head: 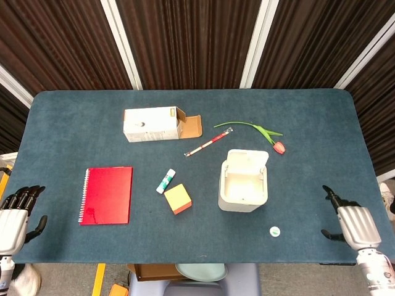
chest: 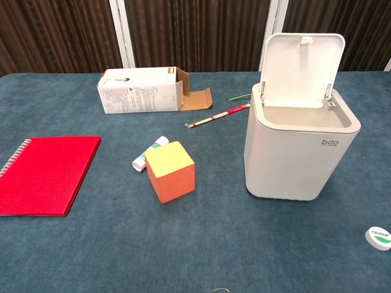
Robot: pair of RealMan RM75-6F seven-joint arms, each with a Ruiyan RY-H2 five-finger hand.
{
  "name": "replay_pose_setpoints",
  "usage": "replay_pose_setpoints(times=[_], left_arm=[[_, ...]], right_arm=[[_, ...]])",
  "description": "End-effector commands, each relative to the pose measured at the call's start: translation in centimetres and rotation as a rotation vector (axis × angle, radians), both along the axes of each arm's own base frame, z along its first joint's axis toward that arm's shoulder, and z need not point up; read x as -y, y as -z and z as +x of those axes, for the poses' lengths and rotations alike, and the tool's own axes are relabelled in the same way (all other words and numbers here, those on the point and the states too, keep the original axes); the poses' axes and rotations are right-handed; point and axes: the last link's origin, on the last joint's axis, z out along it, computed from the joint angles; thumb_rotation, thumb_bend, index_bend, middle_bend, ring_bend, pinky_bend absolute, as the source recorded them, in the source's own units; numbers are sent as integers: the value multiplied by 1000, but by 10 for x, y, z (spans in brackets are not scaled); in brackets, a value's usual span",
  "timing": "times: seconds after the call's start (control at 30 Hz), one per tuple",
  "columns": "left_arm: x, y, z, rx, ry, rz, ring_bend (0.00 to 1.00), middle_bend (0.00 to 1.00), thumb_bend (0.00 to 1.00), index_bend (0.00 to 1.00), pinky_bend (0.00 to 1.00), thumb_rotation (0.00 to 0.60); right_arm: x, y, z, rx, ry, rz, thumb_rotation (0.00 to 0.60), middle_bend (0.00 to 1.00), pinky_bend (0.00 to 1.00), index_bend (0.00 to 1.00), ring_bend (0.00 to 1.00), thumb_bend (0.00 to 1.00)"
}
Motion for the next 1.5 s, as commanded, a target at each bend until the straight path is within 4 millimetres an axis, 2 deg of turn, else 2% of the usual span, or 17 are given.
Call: replay_pose_setpoints(times=[0.03,0.1,0.17,0.23,0.4,0.7,1.0,1.5], left_arm=[[-1,0,-2,5,-15,-3,147,178,386,172,234,600],[-1,0,-3,5,-26,-3,147,179,386,173,234,600],[-1,0,-3,9,-27,-1,147,180,386,175,234,600],[0,-1,-1,14,-21,-2,147,181,387,175,234,600],[1,-2,0,19,-9,-5,147,181,387,175,234,600],[1,-3,-1,33,-18,-10,147,183,388,177,234,600],[0,-4,-3,46,-24,-10,147,185,387,178,234,600],[0,-5,-3,54,-28,-13,149,187,389,178,234,600]], right_arm=[[2,10,-2,-1,-76,26,600,662,796,427,779,65],[5,15,-3,6,-118,37,600,737,860,505,848,211],[7,20,-6,-3,-130,58,600,773,886,546,879,301],[9,27,-7,-14,-126,109,600,789,898,561,893,334],[19,41,-4,-28,-94,217,600,801,905,558,902,341],[36,68,0,9,-70,315,600,801,905,494,902,341],[41,97,7,37,-91,424,600,803,905,486,903,341],[38,110,11,52,-108,471,600,803,906,510,903,341]])
